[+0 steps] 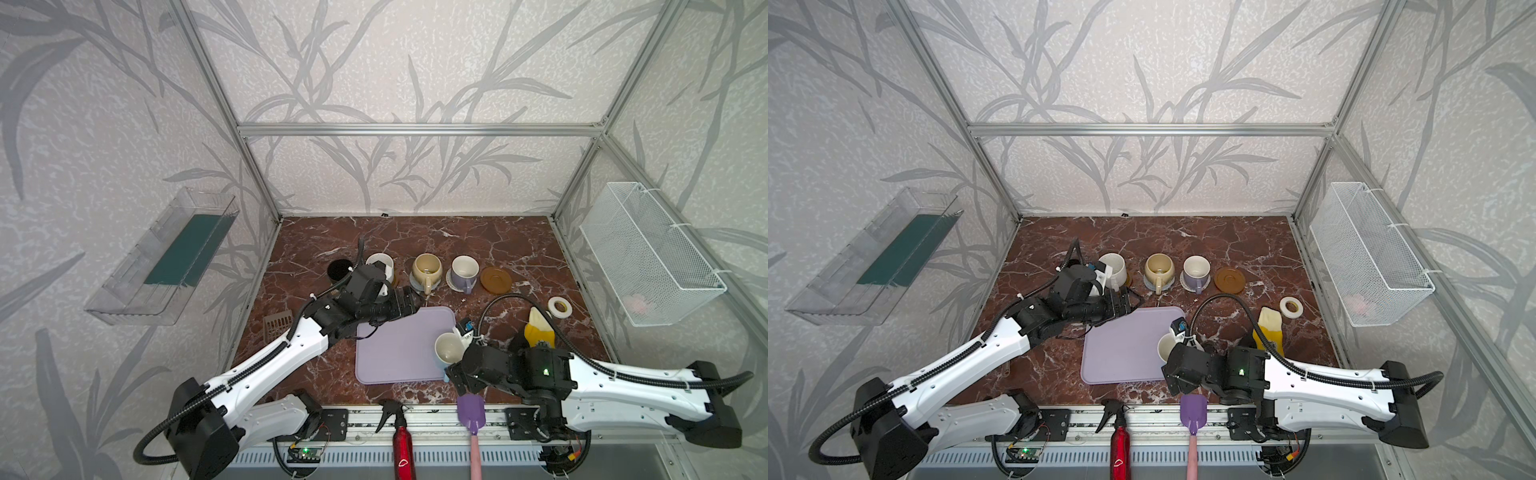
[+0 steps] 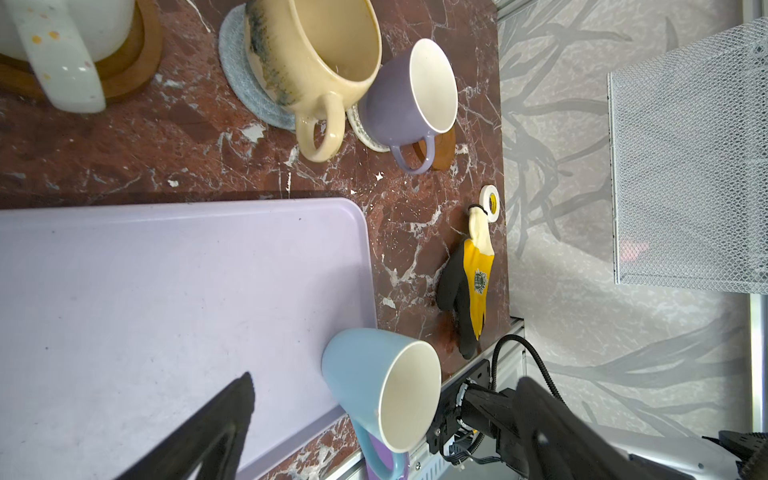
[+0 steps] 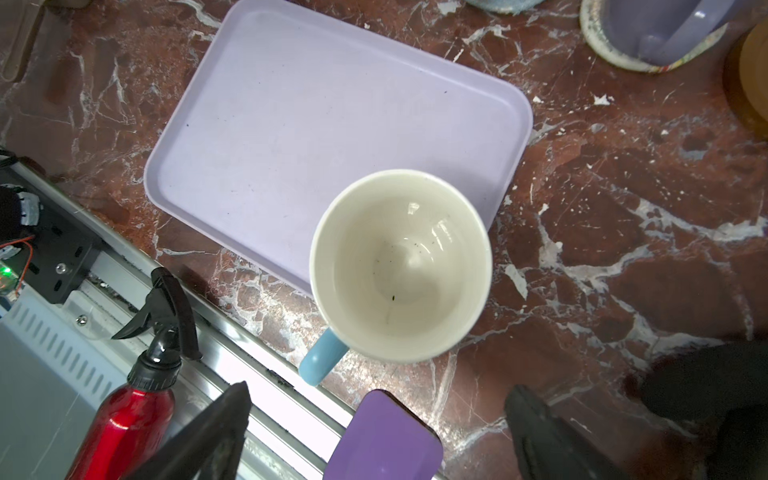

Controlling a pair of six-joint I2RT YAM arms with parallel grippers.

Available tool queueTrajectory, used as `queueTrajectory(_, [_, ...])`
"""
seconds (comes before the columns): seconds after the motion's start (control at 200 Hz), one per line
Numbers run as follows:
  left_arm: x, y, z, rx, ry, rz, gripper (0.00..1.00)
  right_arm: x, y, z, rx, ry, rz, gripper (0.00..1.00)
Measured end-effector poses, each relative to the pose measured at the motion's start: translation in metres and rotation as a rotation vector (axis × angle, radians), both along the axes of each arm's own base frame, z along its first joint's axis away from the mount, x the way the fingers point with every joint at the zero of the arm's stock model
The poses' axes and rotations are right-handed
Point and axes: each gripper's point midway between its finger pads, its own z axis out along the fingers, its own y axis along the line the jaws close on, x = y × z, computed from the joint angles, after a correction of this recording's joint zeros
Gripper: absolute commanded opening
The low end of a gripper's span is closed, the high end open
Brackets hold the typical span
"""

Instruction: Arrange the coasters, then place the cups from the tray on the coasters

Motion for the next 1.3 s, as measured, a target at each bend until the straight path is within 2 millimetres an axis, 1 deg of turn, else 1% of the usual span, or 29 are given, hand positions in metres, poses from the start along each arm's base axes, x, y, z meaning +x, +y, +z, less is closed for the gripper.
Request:
queueTrajectory(0.16, [-0.007, 0.004, -0.018, 0.018, 0.042, 0.009, 0.99, -0.006, 0.003, -0.021, -0.062, 0.010, -0.031, 0.91])
queueTrajectory(0.28, [-0.013, 0.008, -0.029, 0.024, 0.066, 0.020, 0.99, -0.006, 0.004, -0.031, -0.086, 0.013, -0.057, 0.87])
queueTrajectory(0.35, [-0.017, 0.009, -0.033, 0.016, 0.073, 0.024, 0.99, -0.006, 0.006, -0.036, -0.095, 0.015, -0.065, 0.85])
queueTrajectory(0.475, [-0.021, 0.010, -0.029, -0.004, 0.066, 0.033, 0.99, -0.007, 0.008, -0.043, -0.111, 0.018, -0.086, 0.82])
queueTrajectory(0.55, [-0.020, 0.011, -0.025, -0.014, 0.054, 0.041, 0.99, -0.006, 0.008, -0.047, -0.102, 0.019, -0.106, 0.76])
queueTrajectory(0.645, [-0.019, 0.010, -0.023, -0.023, 0.051, 0.049, 0.99, -0.005, 0.004, -0.055, -0.101, 0.018, -0.126, 0.63])
queueTrajectory(0.735, [-0.019, 0.009, -0.022, -0.028, 0.049, 0.051, 0.99, -0.004, -0.002, -0.062, -0.120, 0.014, -0.137, 0.57])
queueTrajectory(0.875, [-0.019, 0.006, -0.021, -0.035, 0.043, 0.046, 0.99, -0.003, -0.002, -0.062, -0.119, 0.008, -0.137, 0.53])
queueTrajectory(1.13, [-0.023, -0.001, -0.022, -0.053, 0.050, 0.038, 0.98, 0.001, 0.002, -0.061, -0.110, -0.005, -0.130, 0.53])
queueTrajectory(1.23, [-0.022, -0.006, -0.022, -0.079, 0.046, 0.037, 0.98, 0.003, 0.004, -0.060, -0.103, -0.010, -0.123, 0.49])
queueTrajectory(1.305, [-0.023, -0.007, -0.028, -0.093, 0.059, 0.043, 0.98, 0.004, 0.004, -0.060, -0.102, -0.012, -0.118, 0.46])
